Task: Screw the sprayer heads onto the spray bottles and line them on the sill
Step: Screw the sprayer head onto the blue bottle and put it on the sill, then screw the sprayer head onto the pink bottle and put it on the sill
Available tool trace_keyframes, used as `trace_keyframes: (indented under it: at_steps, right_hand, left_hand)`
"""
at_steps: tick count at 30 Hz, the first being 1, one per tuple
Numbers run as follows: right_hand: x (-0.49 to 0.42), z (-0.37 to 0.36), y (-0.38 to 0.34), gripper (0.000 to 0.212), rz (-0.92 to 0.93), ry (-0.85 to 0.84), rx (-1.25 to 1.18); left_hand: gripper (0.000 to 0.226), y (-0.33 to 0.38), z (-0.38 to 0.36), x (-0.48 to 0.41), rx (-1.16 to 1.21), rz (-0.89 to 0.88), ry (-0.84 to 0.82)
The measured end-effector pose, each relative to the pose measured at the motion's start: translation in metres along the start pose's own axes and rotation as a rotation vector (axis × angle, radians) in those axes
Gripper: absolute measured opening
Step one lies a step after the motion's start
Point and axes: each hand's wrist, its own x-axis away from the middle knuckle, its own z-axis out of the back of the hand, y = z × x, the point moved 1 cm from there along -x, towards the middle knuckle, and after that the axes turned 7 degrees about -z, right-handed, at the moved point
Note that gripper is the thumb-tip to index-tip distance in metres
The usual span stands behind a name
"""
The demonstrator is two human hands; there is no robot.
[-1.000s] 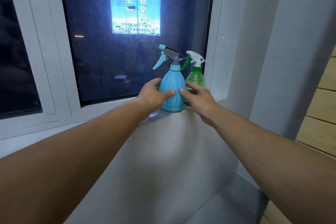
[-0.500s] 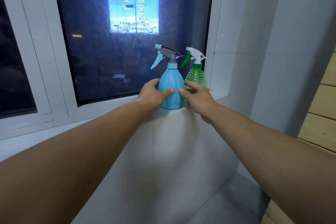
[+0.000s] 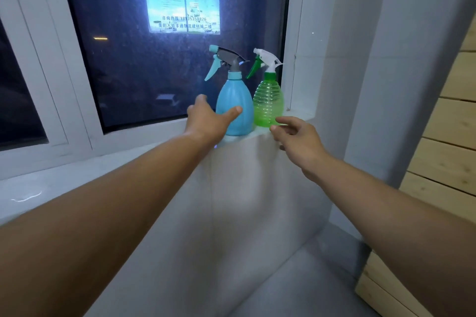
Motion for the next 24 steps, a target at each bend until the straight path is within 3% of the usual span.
trace_keyframes:
  at_steps: [4,8,12,15,21,24]
  right_hand:
    - [0.040,0.028,0.046,0.029,-0.096,-0.003,0.049]
    - [0.093,0.055,0.131,0.030,-0.319,-0.056,0.146]
    - [0.143,0.077,0.236,0.029,-0.578,-0.101,0.256]
    - [0.177,0.082,0.303,0.029,-0.753,-0.151,0.309]
    - [0.214,0.075,0.406,0.033,-0.998,-0.184,0.291]
    - [0.217,0.064,0.443,0.047,-1.071,-0.120,0.293]
  left_hand:
    - [0.068,-0.007,-0.014,0.059,0.068,-0.115,0.036]
    - [0.047,-0.055,-0.060,0.125,0.166,0.044,-0.139]
    - [0.057,-0.135,-0.123,0.207,0.118,0.404,-0.504]
    - [0.068,-0.190,-0.166,0.270,0.011,0.584,-0.690]
    - [0.074,-0.258,-0.230,0.350,-0.145,0.723,-0.881]
    - [0.086,-0.281,-0.254,0.367,-0.231,0.758,-0.972]
